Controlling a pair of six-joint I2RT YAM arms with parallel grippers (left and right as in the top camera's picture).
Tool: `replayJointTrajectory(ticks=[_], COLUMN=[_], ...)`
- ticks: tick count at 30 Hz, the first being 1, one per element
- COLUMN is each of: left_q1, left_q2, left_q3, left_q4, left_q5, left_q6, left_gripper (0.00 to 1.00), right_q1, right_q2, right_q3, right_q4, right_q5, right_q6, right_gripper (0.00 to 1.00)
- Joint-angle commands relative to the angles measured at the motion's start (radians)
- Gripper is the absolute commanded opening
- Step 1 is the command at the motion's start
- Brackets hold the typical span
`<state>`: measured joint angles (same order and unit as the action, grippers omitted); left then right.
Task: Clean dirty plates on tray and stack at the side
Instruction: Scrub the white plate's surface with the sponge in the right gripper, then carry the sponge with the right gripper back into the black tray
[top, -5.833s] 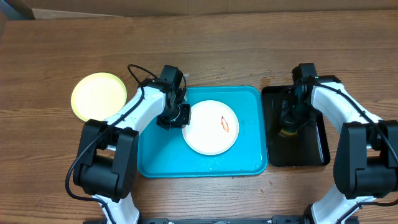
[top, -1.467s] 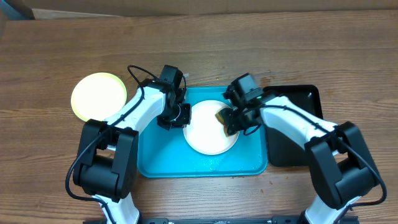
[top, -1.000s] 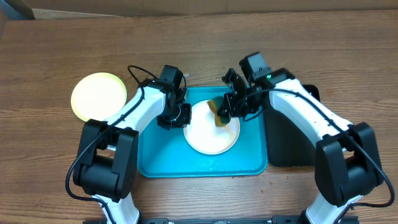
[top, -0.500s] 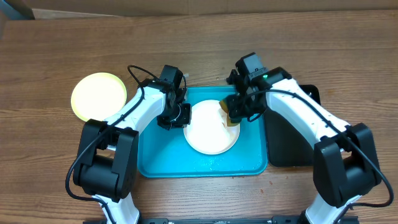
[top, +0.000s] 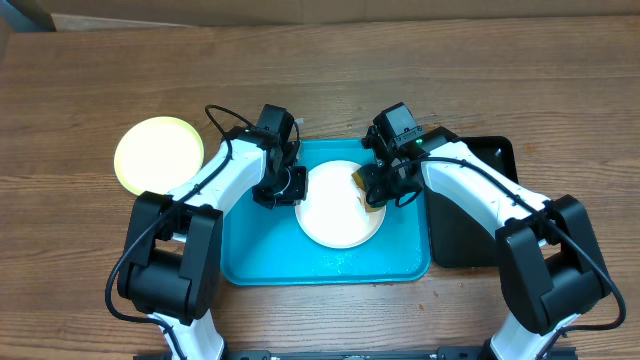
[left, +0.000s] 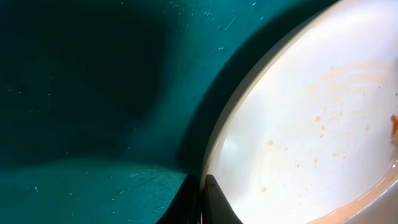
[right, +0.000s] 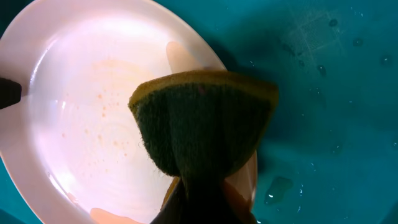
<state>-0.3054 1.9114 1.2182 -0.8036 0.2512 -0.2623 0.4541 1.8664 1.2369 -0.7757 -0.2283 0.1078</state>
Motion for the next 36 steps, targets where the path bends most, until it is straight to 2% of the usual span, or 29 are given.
replayJointTrajectory(ticks=[1, 18, 30, 32, 36], left_q1=[0.003, 0.003, 0.003, 0.003, 0.003], left_q2=[-0.002, -0.002, -0.002, -0.002, -0.002], left_q3=[-0.007, -0.006, -0.006, -0.006, -0.006], left_q4=[0.000, 0.001, 0.000, 0.000, 0.000], left_q5=[0.008, 0.008, 0.008, 0.008, 0.008], left_q6=[-0.014, -0.015, -0.014, -0.014, -0.014], left_gripper=[0.04, 0.04, 0.04, 0.04, 0.04], right_q1=[0.006, 0.020, 0.050, 0.048, 0.036], right_q2=[-0.003, 0.008, 0.120, 0.120, 0.120], right_q3=[-0.007, -0.007, -0.007, -0.007, 0.010], right_q4=[0.012, 0.042, 0.071, 0.052, -0.013], right_q5=[-0.002, -0.012, 0.025, -0.032, -0.278], right_q6=[-0.005, -0.005, 0.019, -0.016, -0.153], right_gripper=[0.04, 0.04, 0.04, 0.04, 0.04])
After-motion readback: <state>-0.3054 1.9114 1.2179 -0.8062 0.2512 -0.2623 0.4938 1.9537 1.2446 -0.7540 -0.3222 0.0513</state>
